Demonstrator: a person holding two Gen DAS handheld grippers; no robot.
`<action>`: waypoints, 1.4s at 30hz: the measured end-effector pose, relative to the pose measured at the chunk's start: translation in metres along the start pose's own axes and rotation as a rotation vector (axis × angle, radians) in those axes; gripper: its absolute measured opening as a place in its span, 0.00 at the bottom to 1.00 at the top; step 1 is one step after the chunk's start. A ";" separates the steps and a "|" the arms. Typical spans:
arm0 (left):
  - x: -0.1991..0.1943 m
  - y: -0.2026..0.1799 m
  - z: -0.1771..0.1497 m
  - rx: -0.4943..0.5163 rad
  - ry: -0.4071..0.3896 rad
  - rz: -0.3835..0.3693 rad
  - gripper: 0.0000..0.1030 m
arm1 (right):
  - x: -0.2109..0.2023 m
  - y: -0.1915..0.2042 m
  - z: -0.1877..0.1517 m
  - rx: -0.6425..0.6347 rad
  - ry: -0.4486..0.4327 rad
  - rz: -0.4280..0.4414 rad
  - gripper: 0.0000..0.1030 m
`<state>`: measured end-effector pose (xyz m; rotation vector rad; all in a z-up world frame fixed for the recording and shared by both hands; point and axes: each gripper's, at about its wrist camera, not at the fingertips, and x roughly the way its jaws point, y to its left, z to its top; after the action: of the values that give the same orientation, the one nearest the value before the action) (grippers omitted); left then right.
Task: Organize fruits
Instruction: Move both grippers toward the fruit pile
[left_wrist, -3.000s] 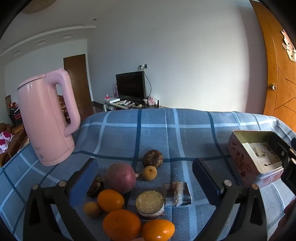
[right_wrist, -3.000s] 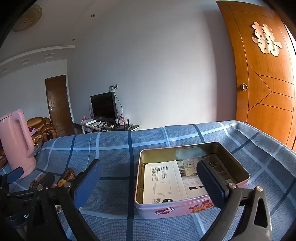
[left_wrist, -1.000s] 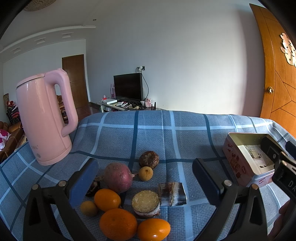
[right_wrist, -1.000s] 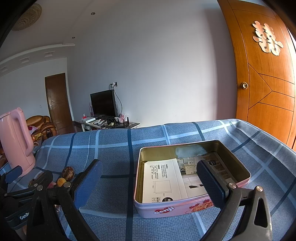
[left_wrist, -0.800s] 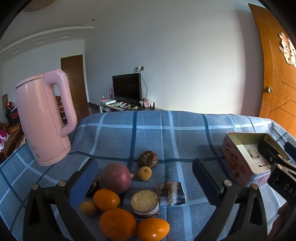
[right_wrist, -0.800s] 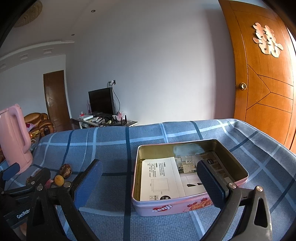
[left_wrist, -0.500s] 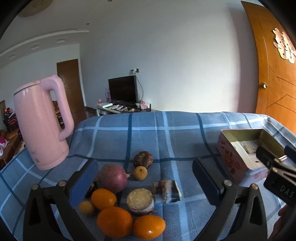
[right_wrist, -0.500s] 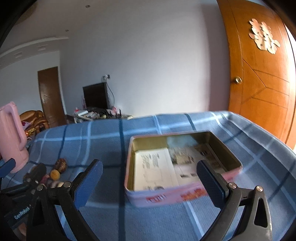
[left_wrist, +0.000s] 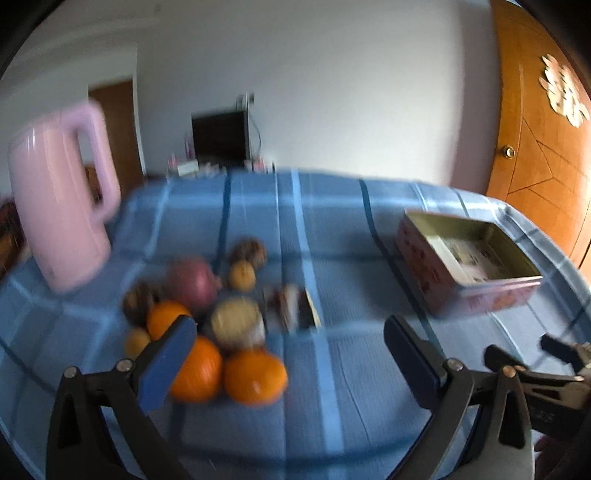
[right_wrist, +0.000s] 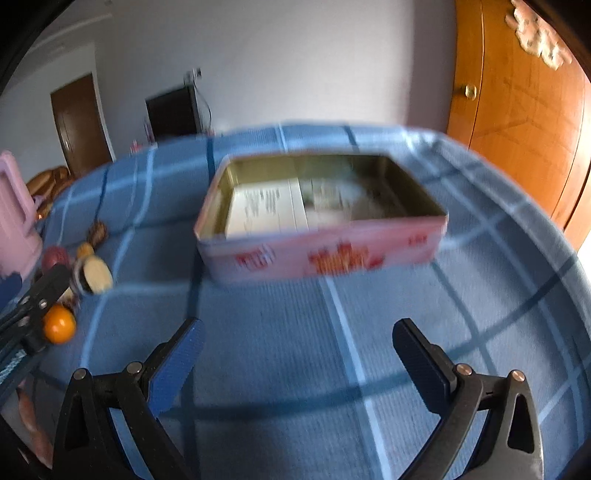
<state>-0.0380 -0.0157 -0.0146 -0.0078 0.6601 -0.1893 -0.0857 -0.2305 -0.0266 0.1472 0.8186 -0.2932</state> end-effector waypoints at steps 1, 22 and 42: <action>0.001 0.001 -0.005 -0.022 0.033 -0.017 1.00 | 0.004 -0.003 -0.004 0.008 0.044 0.002 0.99; 0.013 -0.022 -0.035 0.051 0.261 0.009 1.00 | 0.011 -0.016 -0.011 0.048 0.104 -0.020 0.99; -0.028 0.132 -0.019 0.013 0.164 0.184 1.00 | -0.010 0.113 0.005 -0.242 -0.003 0.366 0.77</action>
<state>-0.0479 0.1204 -0.0214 0.0816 0.8187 -0.0171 -0.0534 -0.1219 -0.0139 0.0675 0.8011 0.1504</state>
